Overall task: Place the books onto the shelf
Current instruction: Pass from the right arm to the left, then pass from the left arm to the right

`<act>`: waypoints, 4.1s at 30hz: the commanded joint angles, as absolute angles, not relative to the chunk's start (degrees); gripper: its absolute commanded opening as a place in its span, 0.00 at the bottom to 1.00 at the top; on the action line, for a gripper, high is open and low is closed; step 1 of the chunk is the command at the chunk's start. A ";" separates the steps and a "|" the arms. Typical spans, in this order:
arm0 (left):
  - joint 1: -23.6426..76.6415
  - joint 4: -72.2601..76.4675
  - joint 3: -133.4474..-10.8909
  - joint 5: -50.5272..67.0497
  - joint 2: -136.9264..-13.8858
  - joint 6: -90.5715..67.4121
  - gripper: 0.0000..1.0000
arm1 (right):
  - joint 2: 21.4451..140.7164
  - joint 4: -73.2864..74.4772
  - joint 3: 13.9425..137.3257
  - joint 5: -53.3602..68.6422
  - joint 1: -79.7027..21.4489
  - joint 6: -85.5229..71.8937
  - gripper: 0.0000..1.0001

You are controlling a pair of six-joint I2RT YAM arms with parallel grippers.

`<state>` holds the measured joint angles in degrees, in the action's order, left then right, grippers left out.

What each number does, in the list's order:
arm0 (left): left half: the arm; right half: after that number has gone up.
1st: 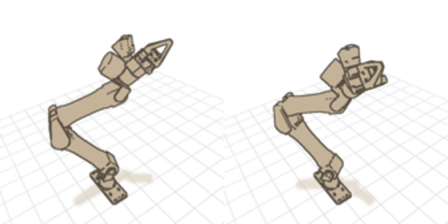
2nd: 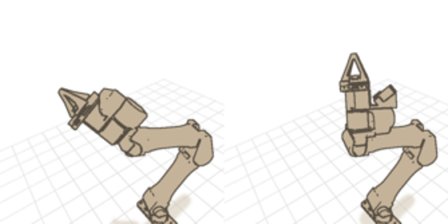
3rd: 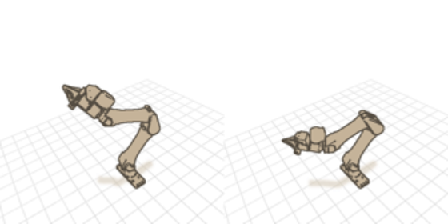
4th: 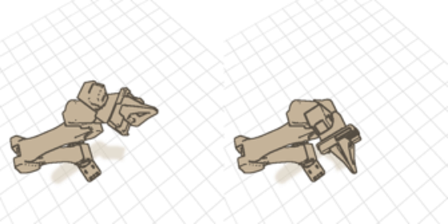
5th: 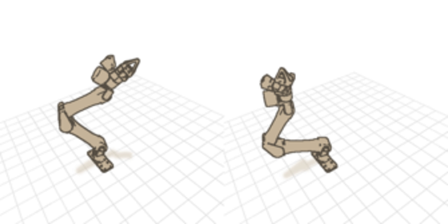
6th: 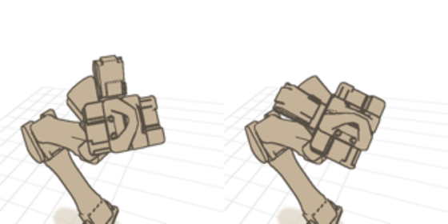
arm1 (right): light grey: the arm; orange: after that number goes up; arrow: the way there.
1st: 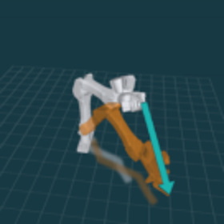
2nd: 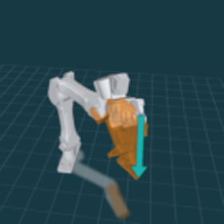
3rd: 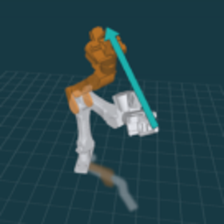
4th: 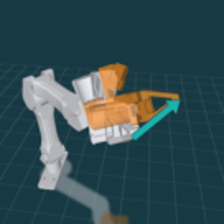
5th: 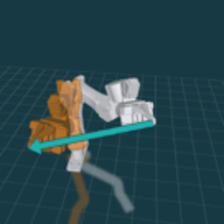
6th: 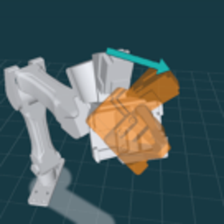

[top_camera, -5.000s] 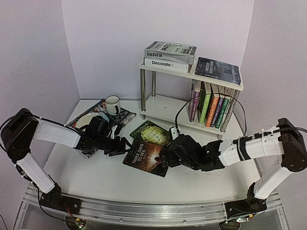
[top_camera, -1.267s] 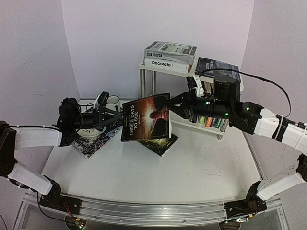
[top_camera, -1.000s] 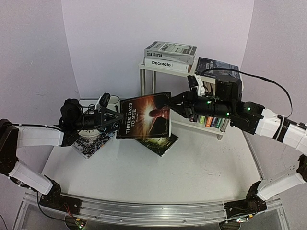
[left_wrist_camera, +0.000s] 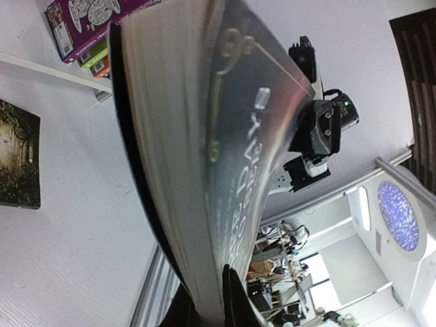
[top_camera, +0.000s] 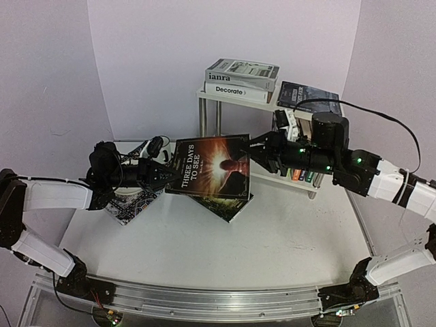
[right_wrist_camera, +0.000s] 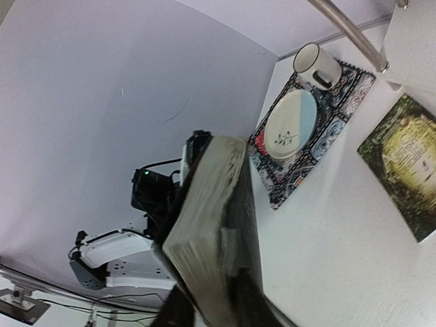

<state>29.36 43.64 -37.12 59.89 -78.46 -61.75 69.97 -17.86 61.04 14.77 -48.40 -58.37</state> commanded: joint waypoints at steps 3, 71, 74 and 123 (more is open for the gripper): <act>29.71 46.54 -37.47 58.29 -76.57 -62.50 0.00 | 65.85 -9.86 63.47 7.81 -48.57 -48.72 0.59; 28.56 36.20 -30.41 52.11 -77.34 -75.17 0.00 | 112.48 16.79 88.52 -54.40 -76.80 31.33 0.53; 28.56 36.19 -30.41 52.35 -77.09 -75.30 0.00 | 113.30 16.62 88.67 -55.08 -76.40 32.14 0.54; 26.75 35.88 -30.81 45.26 -64.98 -72.09 0.96 | 79.80 10.43 88.30 -67.75 -68.72 54.15 0.00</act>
<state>26.94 33.55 -28.75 45.74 -65.21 -73.44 84.28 12.80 83.39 -63.49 -69.59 48.37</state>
